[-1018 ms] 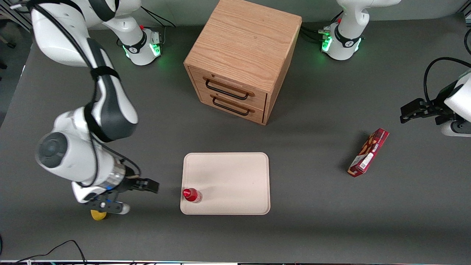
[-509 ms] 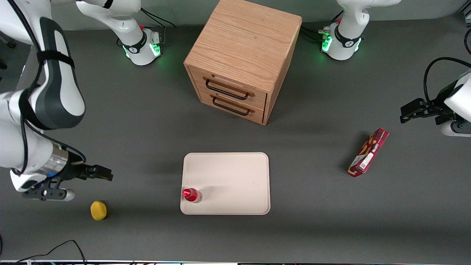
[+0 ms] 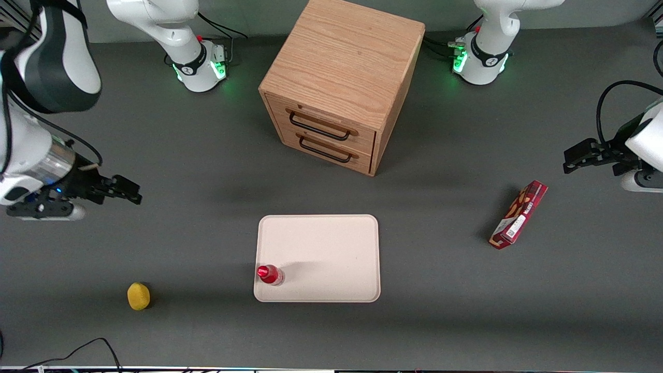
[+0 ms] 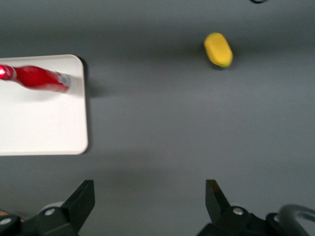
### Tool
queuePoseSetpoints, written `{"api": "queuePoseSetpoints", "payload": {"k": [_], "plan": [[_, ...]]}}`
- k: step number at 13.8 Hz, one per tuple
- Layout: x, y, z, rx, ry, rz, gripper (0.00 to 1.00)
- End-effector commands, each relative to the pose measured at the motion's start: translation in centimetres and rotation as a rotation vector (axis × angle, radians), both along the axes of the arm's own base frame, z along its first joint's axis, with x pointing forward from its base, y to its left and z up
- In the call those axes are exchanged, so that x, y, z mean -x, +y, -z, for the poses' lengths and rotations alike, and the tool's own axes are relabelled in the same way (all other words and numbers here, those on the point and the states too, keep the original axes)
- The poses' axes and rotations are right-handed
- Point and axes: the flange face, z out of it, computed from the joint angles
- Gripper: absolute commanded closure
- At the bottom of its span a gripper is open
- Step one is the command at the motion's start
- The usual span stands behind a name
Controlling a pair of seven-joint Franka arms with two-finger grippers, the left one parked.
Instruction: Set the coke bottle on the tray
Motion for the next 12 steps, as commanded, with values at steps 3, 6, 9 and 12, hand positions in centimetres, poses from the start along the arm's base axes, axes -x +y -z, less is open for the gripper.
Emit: {"api": "queuePoseSetpoints", "payload": {"k": [3,6,9,12], "plan": [[6.9,-6.1,-3.0,0.028,0.015,-0.013,0.00],[7.7,-5.9,-6.8,0.027,0.030,-0.018,0.00],[7.5,-5.2,-8.5,0.022,0.050,-0.008,0.00],[7.4,-4.2,-8.2,0.025,0.059,0.001,0.00]]}}
